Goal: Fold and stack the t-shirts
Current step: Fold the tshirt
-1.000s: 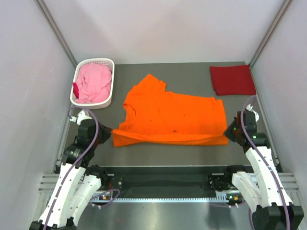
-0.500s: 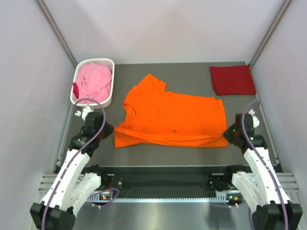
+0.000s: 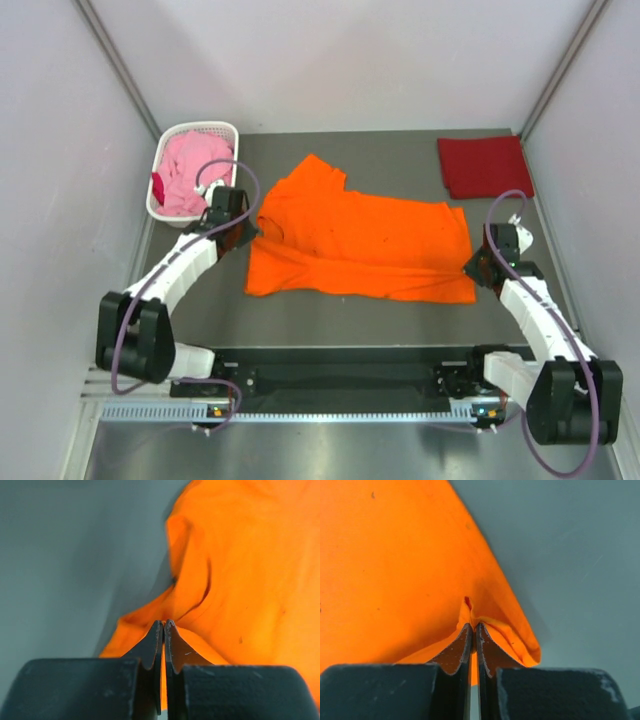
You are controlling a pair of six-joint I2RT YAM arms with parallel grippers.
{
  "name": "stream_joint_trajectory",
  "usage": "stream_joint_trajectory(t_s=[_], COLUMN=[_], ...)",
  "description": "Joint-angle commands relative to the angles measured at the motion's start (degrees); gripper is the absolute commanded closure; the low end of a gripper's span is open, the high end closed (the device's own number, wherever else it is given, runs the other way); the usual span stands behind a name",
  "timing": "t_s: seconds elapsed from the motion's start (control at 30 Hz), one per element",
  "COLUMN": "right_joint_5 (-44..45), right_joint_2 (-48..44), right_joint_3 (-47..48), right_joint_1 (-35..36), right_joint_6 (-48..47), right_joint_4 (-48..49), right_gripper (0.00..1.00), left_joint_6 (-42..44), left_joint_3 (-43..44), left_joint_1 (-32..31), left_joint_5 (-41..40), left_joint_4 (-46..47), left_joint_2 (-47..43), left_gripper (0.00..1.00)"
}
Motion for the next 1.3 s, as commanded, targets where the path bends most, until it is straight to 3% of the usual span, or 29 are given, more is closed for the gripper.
stream_joint_trajectory(t_s=[0.0, 0.6, 0.97, 1.27], right_joint_5=[3.2, 0.7, 0.1, 1.8], right_joint_2=[0.3, 7.9, 13.7, 13.2], right_joint_3=[2.8, 2.4, 4.9, 6.4], right_joint_1=[-2.2, -3.7, -3.7, -3.7], right_joint_6=[-2.8, -6.3, -7.8, -7.4], right_joint_4=[4.7, 10.4, 10.3, 6.6], right_gripper=[1.00, 0.98, 0.97, 0.99], left_joint_6=[5.7, 11.3, 11.8, 11.2], left_joint_3=[6.6, 19.5, 20.9, 21.9], left_joint_1=[0.1, 0.1, 0.1, 0.1], left_joint_5=[0.4, -3.3, -3.9, -4.7], left_joint_4=[5.7, 1.1, -2.8, -5.5], left_joint_2=[3.9, 21.3, 23.2, 22.8], left_gripper=[1.00, 1.00, 1.00, 1.00])
